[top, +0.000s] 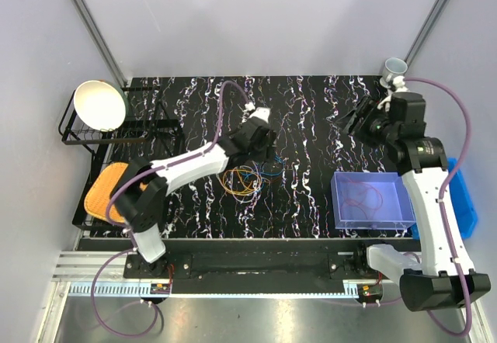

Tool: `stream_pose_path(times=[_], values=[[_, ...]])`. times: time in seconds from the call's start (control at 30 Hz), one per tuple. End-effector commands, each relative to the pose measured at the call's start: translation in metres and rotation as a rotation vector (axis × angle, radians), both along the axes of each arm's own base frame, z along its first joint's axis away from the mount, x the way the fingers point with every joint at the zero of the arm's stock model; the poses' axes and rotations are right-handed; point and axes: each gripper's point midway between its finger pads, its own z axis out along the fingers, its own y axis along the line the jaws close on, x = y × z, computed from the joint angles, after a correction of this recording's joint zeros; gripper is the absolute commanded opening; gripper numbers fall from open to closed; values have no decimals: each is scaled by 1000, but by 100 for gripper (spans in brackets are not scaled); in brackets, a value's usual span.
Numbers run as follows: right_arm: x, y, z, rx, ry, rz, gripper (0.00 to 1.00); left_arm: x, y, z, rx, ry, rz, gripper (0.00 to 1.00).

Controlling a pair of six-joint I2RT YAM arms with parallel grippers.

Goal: Untangle the cables

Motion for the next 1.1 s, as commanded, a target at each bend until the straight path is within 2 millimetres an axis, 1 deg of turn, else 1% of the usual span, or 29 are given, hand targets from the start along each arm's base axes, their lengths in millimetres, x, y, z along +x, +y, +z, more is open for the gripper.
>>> stream_pose_path(times=[0.0,0.03,0.07,0.1,0.17,0.2,0.27,0.33,0.37,0.4,0.5,0.53,0.57,0.63,0.7,0.77,0.87,0.93,1.03,1.07], values=[[2,-21,-20,-153,24,-52,67,36,-22,13,-32,-35,54,68],[1,-21,-22,-158,30,-47,67,40,-25,13,-40,-34,60,68],[0,-20,-24,-158,32,-43,67,46,-31,20,-60,-46,72,68],[-1,-17,-26,-151,37,-24,67,49,-34,13,-64,-31,94,68],[-4,-14,-30,-137,40,-11,67,58,-34,12,-72,-31,143,68],[-5,-11,-33,-130,44,-1,67,62,-34,6,-86,-13,181,68],[-7,-12,-33,-132,36,-2,67,70,-32,4,-100,-7,228,67],[-9,-14,-35,-143,37,-2,67,75,-30,-4,-104,4,280,66],[-9,-14,-36,-147,37,-1,67,77,-32,-3,-108,3,291,66],[-10,-14,-36,-149,36,2,67,79,-32,-8,-108,10,307,66],[-12,-12,-37,-140,38,11,66,83,-27,-12,-96,10,354,65],[-12,-11,-37,-136,34,14,67,85,-22,-11,-87,-4,381,65],[-12,-11,-37,-136,33,17,66,82,-17,-12,-79,-7,397,65],[-12,-10,-38,-135,31,19,67,82,-11,-15,-77,-13,428,65],[-12,-10,-40,-131,35,22,66,82,-11,-19,-72,-7,424,65],[-10,-7,-40,-125,32,30,66,84,-19,-24,-81,3,407,65],[-8,-4,-42,-113,39,41,66,89,-24,-26,-75,1,404,65],[-9,-3,-41,-110,34,46,66,93,-22,-23,-64,-7,429,65],[-9,-3,-40,-108,31,46,67,95,-18,-29,-36,-5,456,64],[-9,-3,-39,-105,30,46,67,98,-20,-30,-42,-6,464,63]])
